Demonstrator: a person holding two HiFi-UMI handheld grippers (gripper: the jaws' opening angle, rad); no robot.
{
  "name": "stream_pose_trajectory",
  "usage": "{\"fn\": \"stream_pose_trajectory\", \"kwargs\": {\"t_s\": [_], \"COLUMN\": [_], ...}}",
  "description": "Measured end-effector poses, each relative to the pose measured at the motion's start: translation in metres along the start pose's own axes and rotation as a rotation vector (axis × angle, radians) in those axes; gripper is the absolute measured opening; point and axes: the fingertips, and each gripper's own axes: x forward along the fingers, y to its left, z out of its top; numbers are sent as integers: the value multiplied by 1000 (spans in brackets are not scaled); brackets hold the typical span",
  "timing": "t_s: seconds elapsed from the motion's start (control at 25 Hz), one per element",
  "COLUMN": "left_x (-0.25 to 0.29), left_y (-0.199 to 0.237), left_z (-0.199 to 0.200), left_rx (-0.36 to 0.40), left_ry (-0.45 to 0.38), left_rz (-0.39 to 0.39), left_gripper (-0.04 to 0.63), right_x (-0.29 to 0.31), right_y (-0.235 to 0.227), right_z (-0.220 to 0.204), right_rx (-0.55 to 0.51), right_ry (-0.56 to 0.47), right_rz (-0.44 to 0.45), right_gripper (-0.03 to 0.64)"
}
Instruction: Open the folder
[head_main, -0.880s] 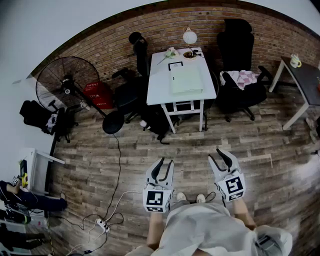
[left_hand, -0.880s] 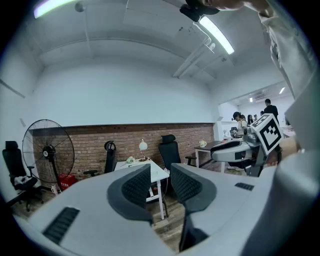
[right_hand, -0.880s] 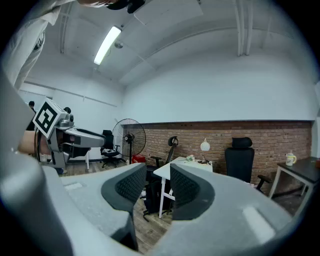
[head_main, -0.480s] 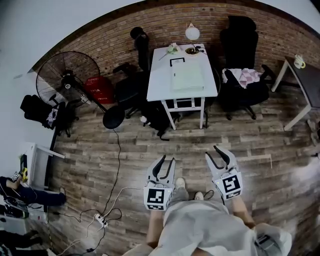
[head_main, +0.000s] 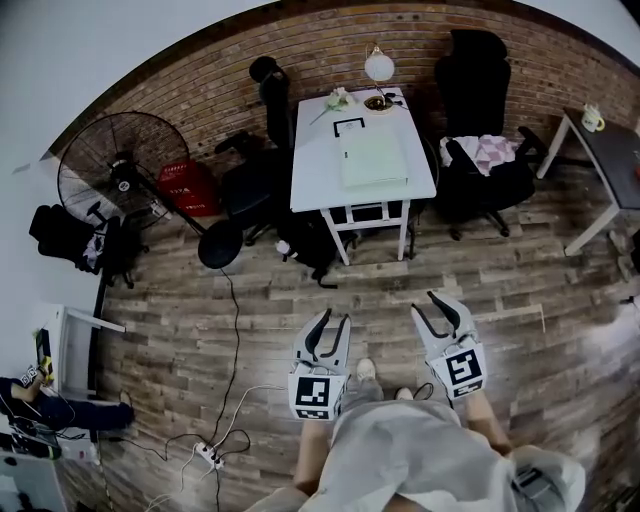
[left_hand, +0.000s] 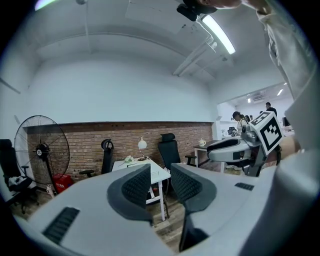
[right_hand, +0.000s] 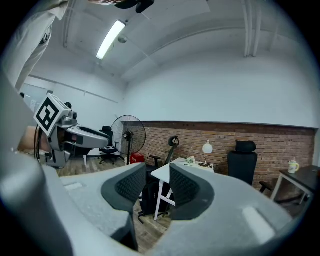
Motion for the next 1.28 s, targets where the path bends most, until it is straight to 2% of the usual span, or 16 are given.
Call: {"fn": "stream_pose_trajectory", "kwargs": {"t_s": [0.48, 1.28], "left_x": [44, 92], "left_y": [68, 145], "left_z": [-4, -7], "left_rx": [-7, 2], "left_ry": [-7, -26], "left_rz": [-52, -121], "left_gripper": [123, 123], "right_x": [73, 153], "right_y": [1, -2], "right_z": [3, 5], "right_rx": [6, 27], "right_ry": [34, 77], "right_rz": [-46, -131], "right_gripper": [147, 147]}}
